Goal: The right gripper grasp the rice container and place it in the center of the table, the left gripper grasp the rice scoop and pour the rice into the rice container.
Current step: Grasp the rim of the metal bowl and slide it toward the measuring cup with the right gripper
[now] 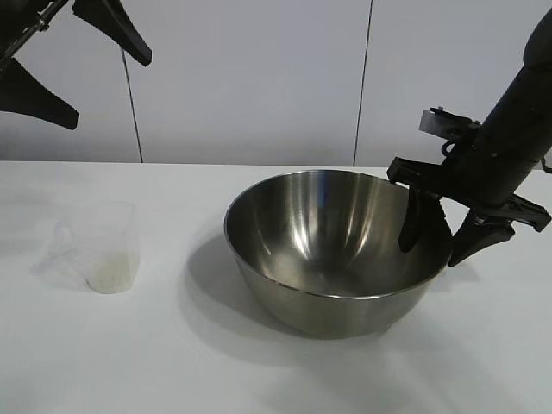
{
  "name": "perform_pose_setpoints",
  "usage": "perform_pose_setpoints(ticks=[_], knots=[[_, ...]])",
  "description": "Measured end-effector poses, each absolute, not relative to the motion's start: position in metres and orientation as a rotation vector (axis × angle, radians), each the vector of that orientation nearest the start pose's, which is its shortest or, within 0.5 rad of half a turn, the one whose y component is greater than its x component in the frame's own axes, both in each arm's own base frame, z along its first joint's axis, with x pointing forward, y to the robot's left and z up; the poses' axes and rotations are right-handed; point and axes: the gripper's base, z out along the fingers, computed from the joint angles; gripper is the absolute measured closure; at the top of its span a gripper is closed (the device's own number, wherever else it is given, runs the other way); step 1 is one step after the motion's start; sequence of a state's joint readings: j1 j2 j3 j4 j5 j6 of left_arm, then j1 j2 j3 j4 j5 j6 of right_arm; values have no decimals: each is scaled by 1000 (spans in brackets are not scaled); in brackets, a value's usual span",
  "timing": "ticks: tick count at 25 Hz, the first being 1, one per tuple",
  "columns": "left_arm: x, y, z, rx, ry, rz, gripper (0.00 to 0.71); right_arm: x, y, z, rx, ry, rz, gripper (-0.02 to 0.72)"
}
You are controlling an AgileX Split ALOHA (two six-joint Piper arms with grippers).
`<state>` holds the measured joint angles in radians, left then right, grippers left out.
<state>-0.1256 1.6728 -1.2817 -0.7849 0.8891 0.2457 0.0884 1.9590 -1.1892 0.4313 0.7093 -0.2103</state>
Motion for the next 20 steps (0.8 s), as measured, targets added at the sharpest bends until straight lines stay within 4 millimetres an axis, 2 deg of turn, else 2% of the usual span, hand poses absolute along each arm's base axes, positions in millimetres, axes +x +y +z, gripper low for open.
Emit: perform_pose_setpoints(ticks=[2, 5, 7, 16, 20], knots=[[344, -94, 281, -29, 2596, -914, 14, 366, 63, 140, -10, 2926, 439, 396], [344, -94, 281, -29, 2596, -914, 14, 365, 72, 133, -41, 2946, 446, 591], [344, -94, 281, -29, 2596, -914, 14, 365, 75, 132, -45, 2949, 451, 661], [344, -94, 281, -29, 2596, -914, 14, 364, 75, 132, -41, 2949, 468, 687], [344, -94, 281, -29, 2596, -914, 14, 364, 79, 142, -41, 2910, 540, 687]])
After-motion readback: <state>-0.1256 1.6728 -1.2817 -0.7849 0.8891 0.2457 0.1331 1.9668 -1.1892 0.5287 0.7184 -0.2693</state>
